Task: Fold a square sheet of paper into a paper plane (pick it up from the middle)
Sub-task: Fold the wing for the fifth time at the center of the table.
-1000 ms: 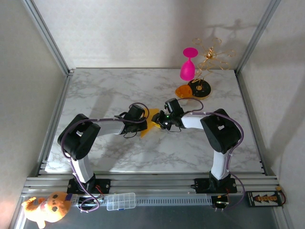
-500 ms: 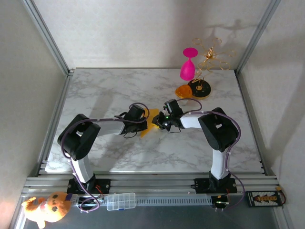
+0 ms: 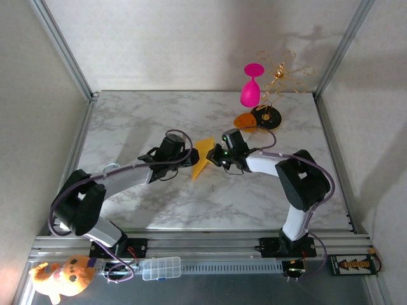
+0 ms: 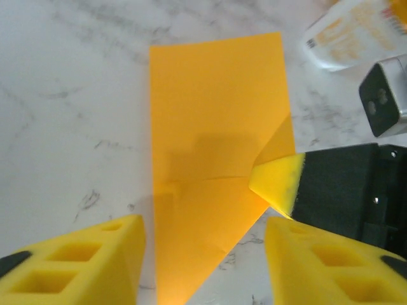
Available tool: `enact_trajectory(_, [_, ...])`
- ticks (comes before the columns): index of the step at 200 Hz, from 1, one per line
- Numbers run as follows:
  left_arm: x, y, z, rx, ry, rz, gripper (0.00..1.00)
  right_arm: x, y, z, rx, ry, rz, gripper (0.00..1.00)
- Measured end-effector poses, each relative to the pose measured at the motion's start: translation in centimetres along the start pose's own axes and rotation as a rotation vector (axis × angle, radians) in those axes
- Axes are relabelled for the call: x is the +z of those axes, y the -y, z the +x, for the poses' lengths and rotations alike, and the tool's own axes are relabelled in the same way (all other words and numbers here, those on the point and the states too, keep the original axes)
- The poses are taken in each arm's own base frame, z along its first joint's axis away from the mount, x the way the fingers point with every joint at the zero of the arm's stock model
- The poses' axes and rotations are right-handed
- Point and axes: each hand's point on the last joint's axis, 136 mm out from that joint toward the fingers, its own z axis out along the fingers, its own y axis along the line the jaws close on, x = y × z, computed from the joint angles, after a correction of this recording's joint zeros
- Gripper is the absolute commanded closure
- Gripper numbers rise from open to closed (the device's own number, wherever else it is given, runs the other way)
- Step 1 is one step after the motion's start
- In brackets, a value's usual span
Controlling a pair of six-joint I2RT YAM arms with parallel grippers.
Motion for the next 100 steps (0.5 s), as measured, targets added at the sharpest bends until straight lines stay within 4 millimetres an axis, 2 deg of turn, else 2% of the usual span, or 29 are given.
enact_trajectory(22, [-0.6, 0.6, 0.4, 0.067, 0.039, 0.036, 0.23, -1.1, -0.3, -0.6, 0.022, 0.05, 0.004, 0.96])
enact_trajectory(33, [-0.6, 0.8, 1.1, 0.105, 0.044, 0.047, 0.19, -1.6, -0.2, -0.7, 0.04, 0.068, 0.012, 0.96])
enact_trajectory(61, [-0.5, 2.2, 3.4, 0.245, 0.045, 0.079, 0.17, -2.2, 0.7, -0.7, 0.104, 0.093, 0.041, 0.96])
enact_trajectory(100, [-0.1, 3.6, 4.4, 0.439, 0.097, 0.12, 0.17, -2.2, 2.3, -0.1, 0.197, 0.085, 0.078, 0.96])
